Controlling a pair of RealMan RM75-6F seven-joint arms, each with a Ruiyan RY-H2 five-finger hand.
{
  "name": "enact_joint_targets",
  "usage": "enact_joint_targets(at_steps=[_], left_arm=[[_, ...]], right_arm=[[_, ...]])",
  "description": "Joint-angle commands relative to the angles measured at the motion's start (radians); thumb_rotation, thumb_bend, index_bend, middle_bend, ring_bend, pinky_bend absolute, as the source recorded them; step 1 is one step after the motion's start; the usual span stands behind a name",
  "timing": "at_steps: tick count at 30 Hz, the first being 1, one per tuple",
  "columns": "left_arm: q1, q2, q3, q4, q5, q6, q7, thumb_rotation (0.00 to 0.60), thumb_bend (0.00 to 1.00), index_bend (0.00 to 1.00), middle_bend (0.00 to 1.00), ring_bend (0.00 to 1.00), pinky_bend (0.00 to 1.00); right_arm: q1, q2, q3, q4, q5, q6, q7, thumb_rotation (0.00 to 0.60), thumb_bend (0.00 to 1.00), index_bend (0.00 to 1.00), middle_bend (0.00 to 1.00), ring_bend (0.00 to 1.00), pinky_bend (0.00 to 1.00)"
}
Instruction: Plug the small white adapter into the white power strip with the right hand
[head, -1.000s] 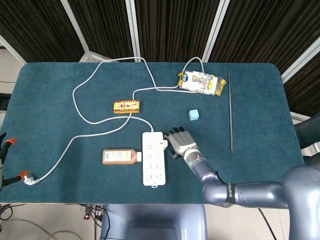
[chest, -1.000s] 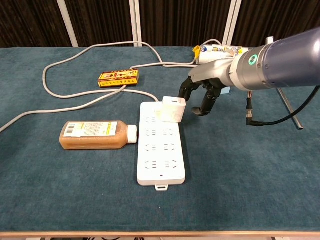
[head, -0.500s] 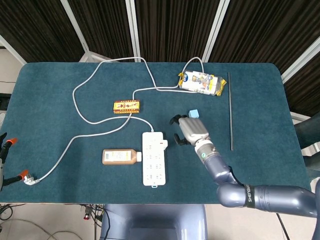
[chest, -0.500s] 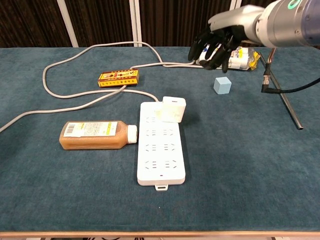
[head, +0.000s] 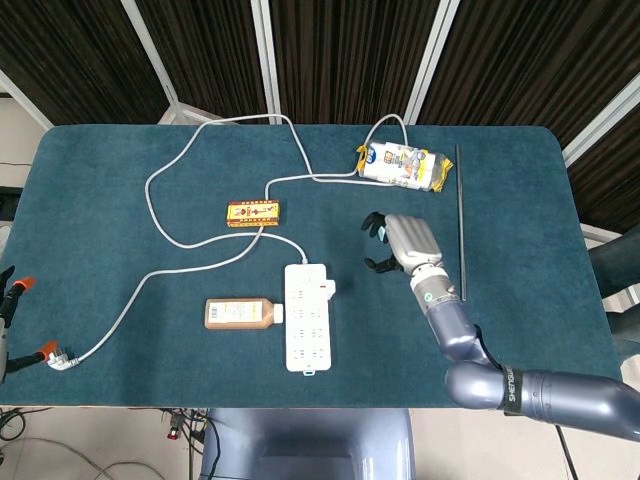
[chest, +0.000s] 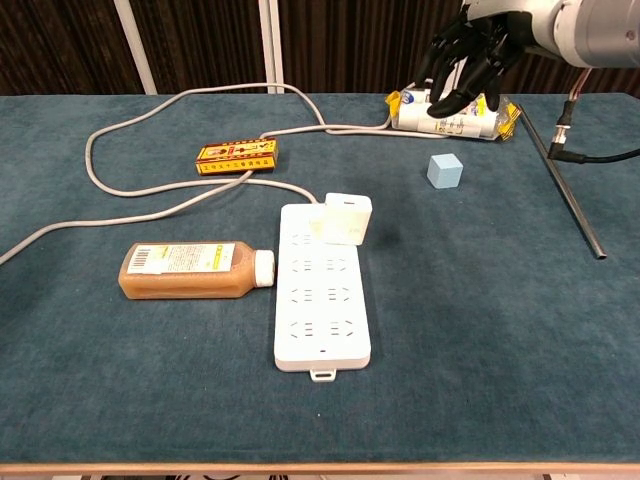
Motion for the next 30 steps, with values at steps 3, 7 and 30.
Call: enact_joint_targets(at_steps=[3,7,30], left_arm=[[0.0,0.003,0.001,-0.001,-0.001,-0.001,0.0,0.6,0.09,0.19,0.0,0.0,0.0],[0.002,0.006,-0.001,-0.003,-0.003,0.001,-0.006,0.6,0.09,0.19,0.0,0.0,0.0],[0.0,0.006,0.003,-0.006,-0.001,-0.004,-0.002,0.6,0.09,0.19,0.0,0.0,0.0]], right_arm=[[0.01,-0.019,-0.003,0.019,0.032,0.019,-0.027,0.6,0.32,0.56,0.41,0.42,0.51],[0.011,-0.03,-0.006,0.031,0.034,0.023,-0.039,0.6,0.32,0.63,0.43,0.42,0.51],[-0.017,-0.064,0.008,0.067,-0.001,0.057,-0.057,0.6,0.73,1.0,0.83,0.87,1.0]])
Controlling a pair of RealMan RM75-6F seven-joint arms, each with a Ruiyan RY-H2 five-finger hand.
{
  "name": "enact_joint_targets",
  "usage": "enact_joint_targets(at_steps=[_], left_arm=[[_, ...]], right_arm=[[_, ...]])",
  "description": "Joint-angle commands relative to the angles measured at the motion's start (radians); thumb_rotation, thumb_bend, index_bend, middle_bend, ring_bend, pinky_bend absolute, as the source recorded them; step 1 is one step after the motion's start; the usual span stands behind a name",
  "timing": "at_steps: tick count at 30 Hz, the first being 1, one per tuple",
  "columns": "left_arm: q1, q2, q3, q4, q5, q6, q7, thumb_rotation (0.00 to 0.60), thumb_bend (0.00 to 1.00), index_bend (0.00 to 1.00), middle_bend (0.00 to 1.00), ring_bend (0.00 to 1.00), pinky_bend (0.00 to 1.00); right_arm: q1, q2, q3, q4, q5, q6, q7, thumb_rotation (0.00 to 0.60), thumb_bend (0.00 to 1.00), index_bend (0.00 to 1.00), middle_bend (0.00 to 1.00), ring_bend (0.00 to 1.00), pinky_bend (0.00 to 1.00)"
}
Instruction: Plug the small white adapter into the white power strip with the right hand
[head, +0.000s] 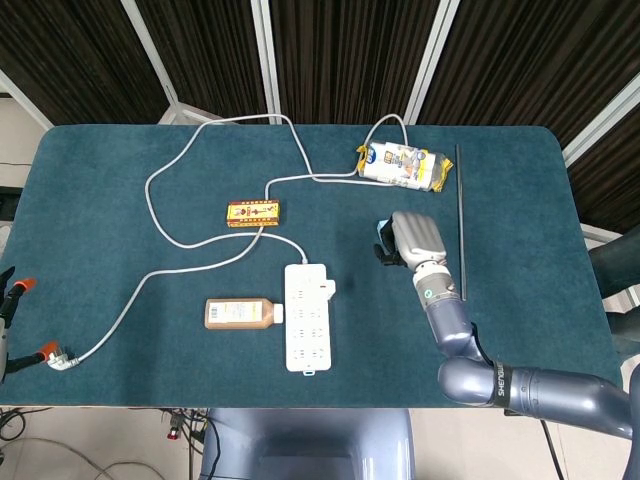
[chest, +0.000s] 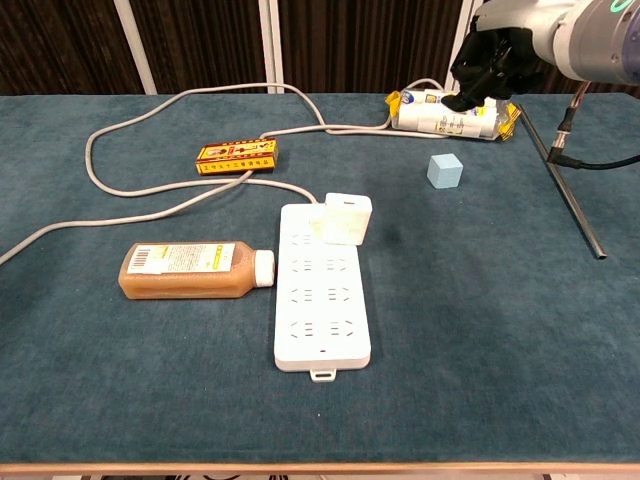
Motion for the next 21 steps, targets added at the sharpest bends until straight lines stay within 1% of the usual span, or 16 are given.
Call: enact_joint_targets(at_steps=[1,2,4,8,11,16,19,21], left_arm=[[-0.001,0.0,0.001,0.0,0.0,-0.002,0.0,0.6,0.09,0.19,0.0,0.0,0.0],[-0.001,0.0,0.001,0.0,0.0,-0.003,0.0,0.6,0.09,0.19,0.0,0.0,0.0],[-0.002,0.0,0.001,0.0,0.0,-0.005,0.002,0.6,0.09,0.19,0.0,0.0,0.0],[-0.002,0.002,0.003,-0.002,0.002,-0.007,-0.001,0.6,0.09,0.19,0.0,0.0,0.0],[-0.001,0.004,0.003,-0.003,0.002,-0.005,-0.005,0.6,0.09,0.19,0.0,0.0,0.0],[-0.003,0.003,0.002,-0.001,-0.001,-0.009,-0.002,0.6,0.09,0.19,0.0,0.0,0.0],[-0.005,0.003,0.003,-0.001,-0.002,-0.013,-0.002,0.6,0.09,0.2,0.0,0.0,0.0],[-0.004,0.003,0.002,-0.001,-0.003,-0.011,-0.004,0.6,0.09,0.2,0.0,0.0,0.0]], right_arm=[[-0.003,0.004,0.0,-0.01,0.001,-0.004,-0.008,0.6,0.81,1.0,0.84,0.88,1.0],[-0.005,0.008,0.0,-0.017,0.003,-0.008,-0.01,0.6,0.86,1.0,0.84,0.88,1.0],[-0.009,0.009,-0.005,-0.03,-0.006,-0.011,-0.013,0.6,0.91,1.0,0.85,0.88,1.0],[-0.019,0.018,-0.02,-0.063,-0.039,-0.055,-0.002,0.6,0.96,1.0,0.87,0.9,1.0],[-0.015,0.03,-0.041,-0.086,-0.076,-0.089,-0.018,0.6,0.98,1.0,0.88,0.91,1.0],[-0.001,0.024,-0.08,-0.135,-0.123,-0.092,-0.072,0.6,0.99,1.0,0.88,0.91,1.0],[0.016,0.011,-0.095,-0.152,-0.114,-0.086,-0.108,0.6,0.98,1.0,0.88,0.91,1.0],[0.035,0.004,-0.099,-0.159,-0.088,-0.095,-0.131,0.6,0.98,1.0,0.88,0.91,1.0]])
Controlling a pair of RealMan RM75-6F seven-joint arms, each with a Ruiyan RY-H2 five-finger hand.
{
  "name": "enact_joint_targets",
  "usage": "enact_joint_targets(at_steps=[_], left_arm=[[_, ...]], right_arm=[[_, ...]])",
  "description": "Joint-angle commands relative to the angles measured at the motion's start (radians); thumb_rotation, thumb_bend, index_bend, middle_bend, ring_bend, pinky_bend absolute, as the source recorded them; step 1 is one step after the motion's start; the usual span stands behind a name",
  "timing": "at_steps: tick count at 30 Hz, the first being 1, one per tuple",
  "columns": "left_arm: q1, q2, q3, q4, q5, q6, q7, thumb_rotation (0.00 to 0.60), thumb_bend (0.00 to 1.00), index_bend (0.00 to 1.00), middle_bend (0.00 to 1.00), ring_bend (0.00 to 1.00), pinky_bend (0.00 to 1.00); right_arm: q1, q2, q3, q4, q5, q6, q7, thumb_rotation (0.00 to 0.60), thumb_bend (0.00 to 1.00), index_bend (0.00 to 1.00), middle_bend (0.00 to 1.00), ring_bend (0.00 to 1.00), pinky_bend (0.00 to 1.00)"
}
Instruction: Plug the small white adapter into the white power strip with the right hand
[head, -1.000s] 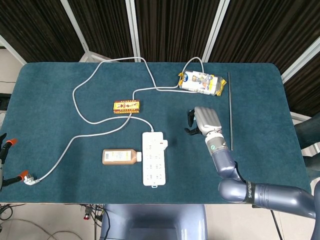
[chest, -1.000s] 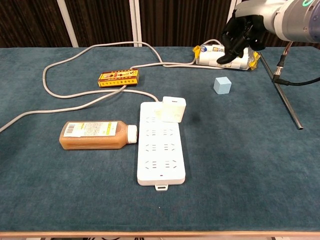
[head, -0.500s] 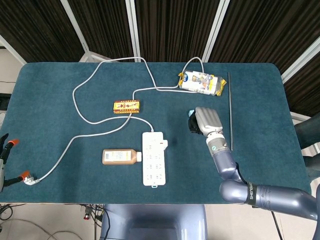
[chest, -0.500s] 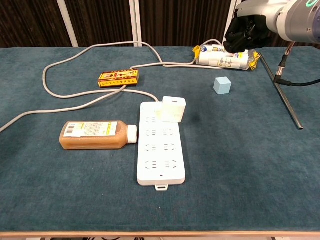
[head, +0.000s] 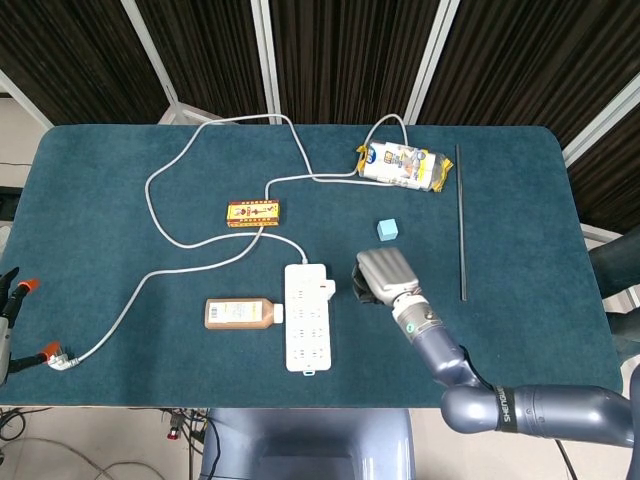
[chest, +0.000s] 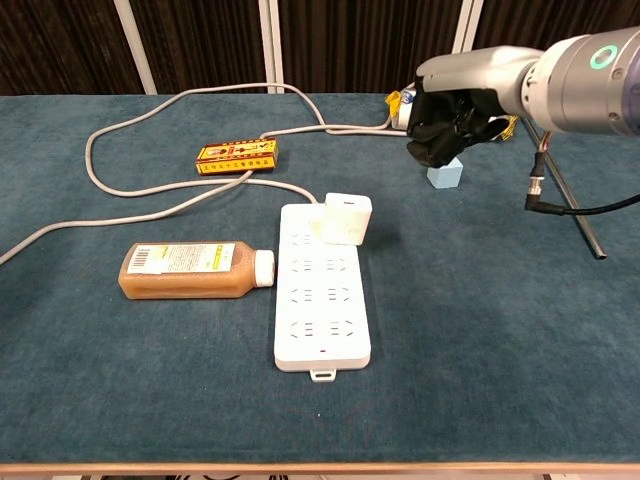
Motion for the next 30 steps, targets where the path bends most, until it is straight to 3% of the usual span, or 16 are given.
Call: enact_joint_targets(at_steps=[1,13,20,30], left_arm=[[0.001,0.001,-0.001,0.0,-0.001,0.002,-0.002,0.6,0.09,0.2,0.0,0.0,0.0],[0.0,0.0,-0.004,0.002,-0.005,0.002,-0.003,0.6,0.09,0.2,0.0,0.0,0.0],[0.001,0.003,-0.004,0.001,-0.005,0.002,-0.009,0.6,0.09,0.2,0.0,0.0,0.0],[0.0,0.003,-0.004,0.002,-0.007,0.002,-0.008,0.6,0.09,0.2,0.0,0.0,0.0]], right_arm=[[0.03,-0.012,-0.009,-0.014,0.039,-0.013,-0.034,0.6,0.98,1.0,0.88,0.91,1.0],[0.269,0.009,-0.043,0.038,0.409,-0.155,-0.228,0.6,0.98,1.0,0.88,0.91,1.0],[0.333,-0.025,-0.044,0.068,0.492,-0.135,-0.236,0.6,0.99,1.0,0.88,0.91,1.0],[0.372,-0.091,-0.032,0.143,0.518,-0.086,-0.228,0.6,0.98,1.0,0.88,0.91,1.0]])
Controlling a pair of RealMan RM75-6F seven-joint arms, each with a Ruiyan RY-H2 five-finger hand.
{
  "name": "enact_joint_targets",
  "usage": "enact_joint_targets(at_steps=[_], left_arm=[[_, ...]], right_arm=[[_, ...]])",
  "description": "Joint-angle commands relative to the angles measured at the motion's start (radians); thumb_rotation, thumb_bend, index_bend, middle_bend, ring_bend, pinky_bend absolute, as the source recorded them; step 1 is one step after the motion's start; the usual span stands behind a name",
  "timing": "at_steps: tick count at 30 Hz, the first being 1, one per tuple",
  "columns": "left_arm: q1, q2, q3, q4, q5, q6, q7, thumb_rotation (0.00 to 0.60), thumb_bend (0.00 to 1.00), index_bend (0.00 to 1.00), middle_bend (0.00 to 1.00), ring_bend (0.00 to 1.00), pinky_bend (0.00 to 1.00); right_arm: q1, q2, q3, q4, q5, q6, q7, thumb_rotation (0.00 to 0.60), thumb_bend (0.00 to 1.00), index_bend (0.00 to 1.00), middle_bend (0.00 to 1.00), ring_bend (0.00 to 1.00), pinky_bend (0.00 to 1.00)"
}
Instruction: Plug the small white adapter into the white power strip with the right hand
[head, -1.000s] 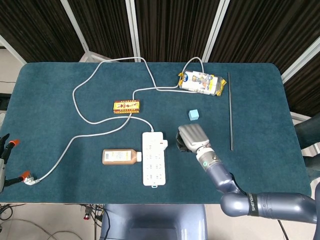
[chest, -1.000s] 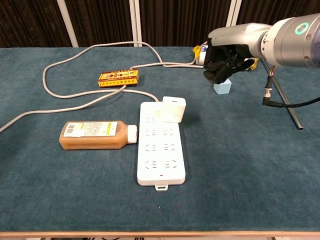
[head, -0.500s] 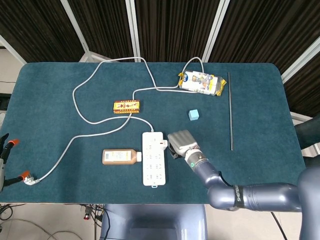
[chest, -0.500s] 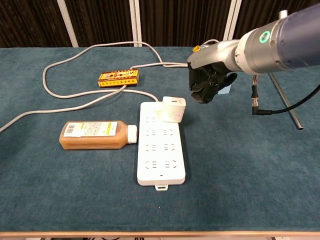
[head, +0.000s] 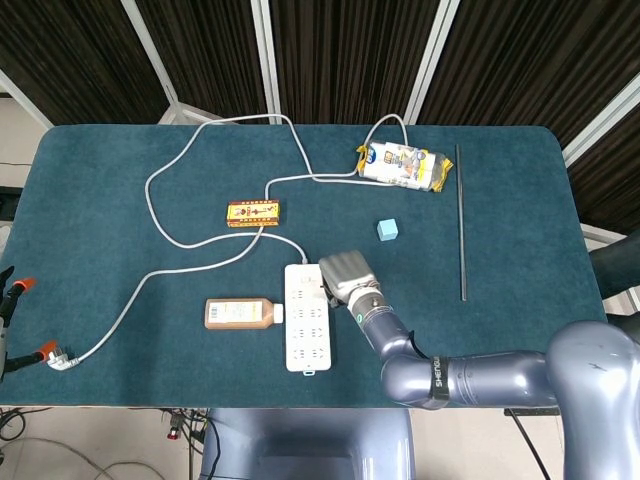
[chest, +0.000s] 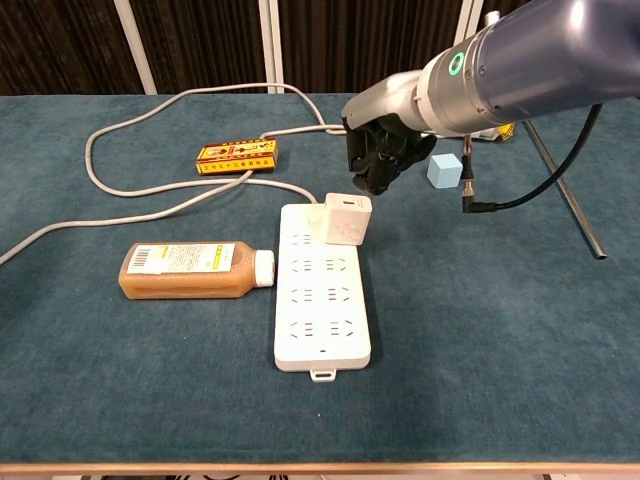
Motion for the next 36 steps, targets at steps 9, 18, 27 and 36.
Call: enact_joint_targets(at_steps=[9,18,27,36], left_arm=[[0.0,-0.001,-0.001,0.0,-0.003,0.0,0.0,0.6,0.09,0.2,0.0,0.0,0.0],[0.0,0.0,-0.002,0.0,-0.003,0.0,-0.002,0.6,0.09,0.2,0.0,0.0,0.0],[-0.001,0.003,-0.002,0.001,-0.005,-0.003,-0.008,0.6,0.09,0.2,0.0,0.0,0.0],[-0.002,0.003,-0.001,0.0,-0.004,-0.006,-0.008,0.6,0.09,0.2,0.0,0.0,0.0]], right_arm=[[0.022,-0.053,0.0,0.068,0.036,-0.002,-0.004,0.6,0.99,1.0,0.88,0.91,1.0],[0.032,-0.079,0.008,0.085,0.045,0.01,-0.006,0.6,0.98,1.0,0.88,0.91,1.0],[0.036,-0.103,0.013,0.111,0.056,0.018,-0.014,0.6,0.98,1.0,0.88,0.91,1.0],[0.043,-0.121,0.017,0.108,0.061,0.019,-0.032,0.6,0.98,1.0,0.88,0.91,1.0]])
